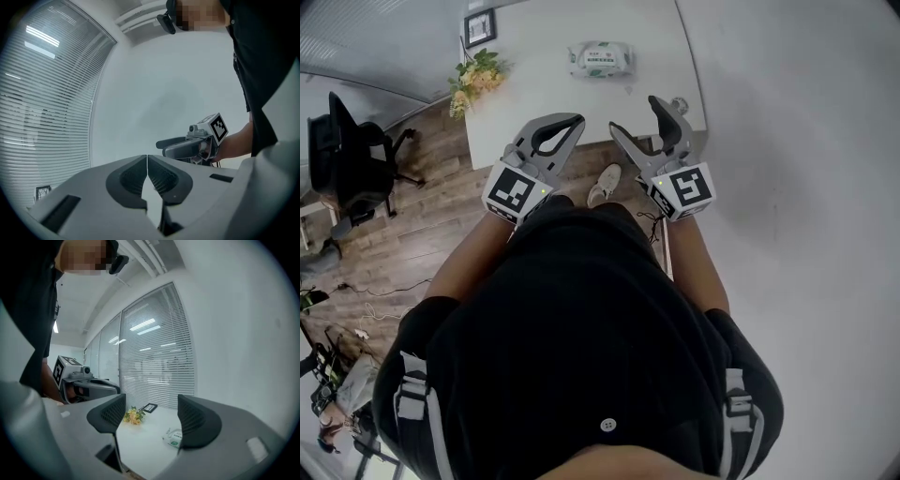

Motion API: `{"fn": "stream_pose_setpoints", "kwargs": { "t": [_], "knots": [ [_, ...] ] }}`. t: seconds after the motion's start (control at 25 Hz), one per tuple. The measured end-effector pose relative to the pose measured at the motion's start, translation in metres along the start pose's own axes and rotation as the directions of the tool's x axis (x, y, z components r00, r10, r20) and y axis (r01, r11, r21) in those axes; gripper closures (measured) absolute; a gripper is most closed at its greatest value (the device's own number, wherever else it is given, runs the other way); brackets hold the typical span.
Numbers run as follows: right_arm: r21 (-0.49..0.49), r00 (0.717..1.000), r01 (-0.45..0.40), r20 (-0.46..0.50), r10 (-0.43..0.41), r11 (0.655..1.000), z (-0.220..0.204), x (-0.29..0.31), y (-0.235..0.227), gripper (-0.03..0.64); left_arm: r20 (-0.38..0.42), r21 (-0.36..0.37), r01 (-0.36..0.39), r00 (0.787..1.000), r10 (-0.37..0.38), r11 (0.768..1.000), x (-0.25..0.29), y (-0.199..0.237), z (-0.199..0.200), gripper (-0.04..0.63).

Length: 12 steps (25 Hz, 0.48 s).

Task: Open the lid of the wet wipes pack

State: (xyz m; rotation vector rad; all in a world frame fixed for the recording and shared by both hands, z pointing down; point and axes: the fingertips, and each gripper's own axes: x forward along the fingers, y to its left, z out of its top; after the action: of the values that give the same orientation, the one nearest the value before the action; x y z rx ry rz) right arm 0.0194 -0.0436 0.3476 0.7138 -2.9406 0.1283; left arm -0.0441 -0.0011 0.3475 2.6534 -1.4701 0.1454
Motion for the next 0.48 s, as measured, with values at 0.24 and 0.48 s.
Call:
{"fn": "stream_pose_setpoints", "kwargs": {
  "t": [0.24,0.48],
  "knots": [
    [0.023,0.999,-0.046,-0.015,0.046,0.999,-0.005,0.015,-0.059,0.272,-0.032,0.005,-0.049,0.998,0.05,0.999,0.054,0.012,0.005,0.588],
    [0.039,0.993,-0.113,-0.019,0.114,0.993,-0.012,0.027,-0.103,0.272,-0.062,-0.002,-0.113,0.992,0.113,0.994,0.094,0.021,0.004,0.588]
  ]
}}
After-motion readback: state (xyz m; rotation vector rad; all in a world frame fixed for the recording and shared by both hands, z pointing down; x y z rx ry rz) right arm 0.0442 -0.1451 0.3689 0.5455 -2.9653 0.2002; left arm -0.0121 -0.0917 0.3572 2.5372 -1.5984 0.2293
